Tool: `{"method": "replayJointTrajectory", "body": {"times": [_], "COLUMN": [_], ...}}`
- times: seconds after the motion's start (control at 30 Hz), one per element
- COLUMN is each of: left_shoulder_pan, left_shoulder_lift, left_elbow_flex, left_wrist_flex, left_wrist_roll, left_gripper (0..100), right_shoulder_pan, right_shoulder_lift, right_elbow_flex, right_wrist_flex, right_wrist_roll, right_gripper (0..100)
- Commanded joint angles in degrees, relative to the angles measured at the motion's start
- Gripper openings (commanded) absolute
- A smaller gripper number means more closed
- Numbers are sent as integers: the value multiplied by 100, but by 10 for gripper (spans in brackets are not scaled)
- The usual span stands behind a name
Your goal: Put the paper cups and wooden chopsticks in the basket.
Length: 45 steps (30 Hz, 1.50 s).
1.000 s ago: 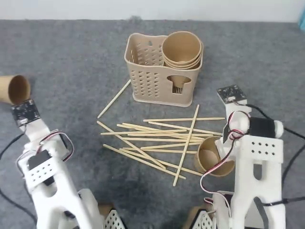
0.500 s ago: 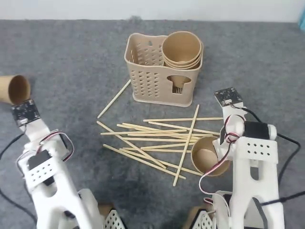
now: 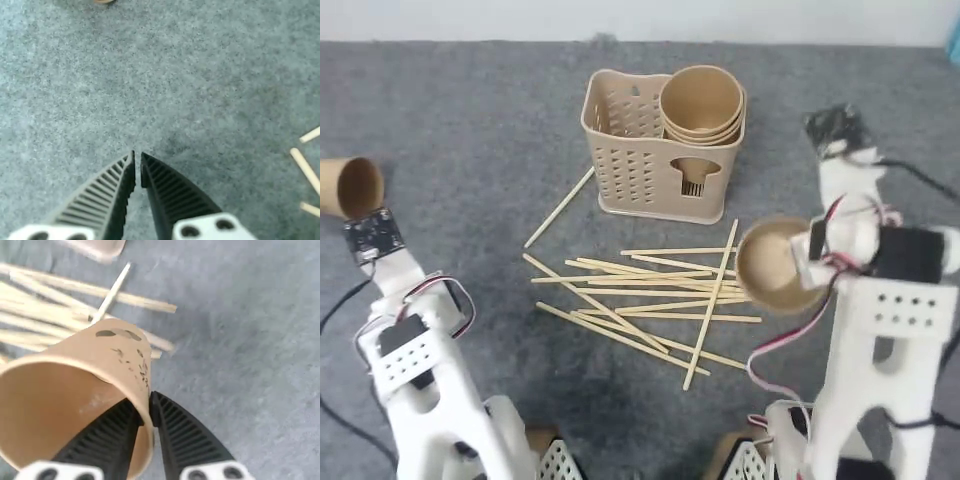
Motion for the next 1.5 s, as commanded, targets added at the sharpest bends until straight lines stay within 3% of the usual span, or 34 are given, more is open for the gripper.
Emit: {"method": "replayJointTrajectory", "body": {"times": [0.0,0.27,0.47,0.7,1.1,1.47], "left_shoulder_pan": [26,44,44,53,53,167], "left_shoulder_lift": [-132,-132,-132,-132,-132,-132], "left_elbow_flex": [-22,-22,-13,-13,-13,-13], "left_wrist_flex": [-149,-149,-149,-149,-149,-149], "left_wrist_roll": [-105,-484,-492,-501,-501,-501], "left_gripper": [22,22,22,22,22,23], "right_shoulder_pan": [110,-251,-1147,-2141,-1771,-1191], "right_shoulder_lift": [514,1095,1121,1780,3881,4620], "right_elbow_flex": [-932,-2796,-4352,-5451,-6831,-6936], "right_wrist_flex": [251,233,224,13,-549,-541], "right_wrist_roll": [-246,-809,-1231,-1222,-985,-976], "right_gripper": [6,6,6,6,6,6]}}
